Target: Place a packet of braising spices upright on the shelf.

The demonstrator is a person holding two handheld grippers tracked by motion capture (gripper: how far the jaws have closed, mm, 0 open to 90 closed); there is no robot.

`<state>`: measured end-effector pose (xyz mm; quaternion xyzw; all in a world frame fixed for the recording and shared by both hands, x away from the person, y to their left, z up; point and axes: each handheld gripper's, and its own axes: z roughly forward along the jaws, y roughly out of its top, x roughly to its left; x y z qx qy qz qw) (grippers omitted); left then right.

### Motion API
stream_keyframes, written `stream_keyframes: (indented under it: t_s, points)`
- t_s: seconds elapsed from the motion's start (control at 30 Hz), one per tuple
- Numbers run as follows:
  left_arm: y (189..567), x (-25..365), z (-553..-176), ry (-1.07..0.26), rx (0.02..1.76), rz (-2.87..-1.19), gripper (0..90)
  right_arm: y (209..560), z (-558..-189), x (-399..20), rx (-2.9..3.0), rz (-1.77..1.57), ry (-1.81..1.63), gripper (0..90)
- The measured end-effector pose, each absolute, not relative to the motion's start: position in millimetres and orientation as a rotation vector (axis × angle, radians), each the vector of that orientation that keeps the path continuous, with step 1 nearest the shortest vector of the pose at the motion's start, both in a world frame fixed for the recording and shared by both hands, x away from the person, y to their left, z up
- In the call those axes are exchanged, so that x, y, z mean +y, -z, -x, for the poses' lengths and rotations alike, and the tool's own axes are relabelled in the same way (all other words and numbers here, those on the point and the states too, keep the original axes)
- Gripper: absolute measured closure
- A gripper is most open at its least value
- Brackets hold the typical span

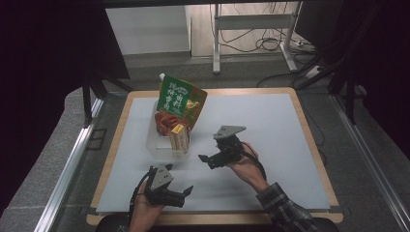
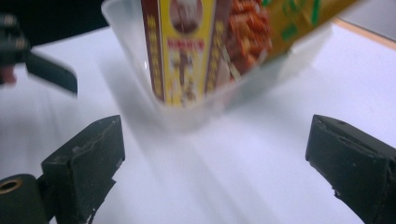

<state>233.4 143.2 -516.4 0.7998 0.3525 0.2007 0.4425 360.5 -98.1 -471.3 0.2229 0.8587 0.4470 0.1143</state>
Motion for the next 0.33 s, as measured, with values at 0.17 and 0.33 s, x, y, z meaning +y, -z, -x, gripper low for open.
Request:
stream_keyframes:
  t_s: [0.17,0.33]
  points:
    - [518,143,-234,-0.496,0.883,-1.986,0.0,480,-354,-126,2.514,-0.709,-1.267,4.7]
    - [517,144,-236,-0.498,0.887,-1.982,0.0,490,-358,-135,2.533,-0.746,-1.257,4.7]
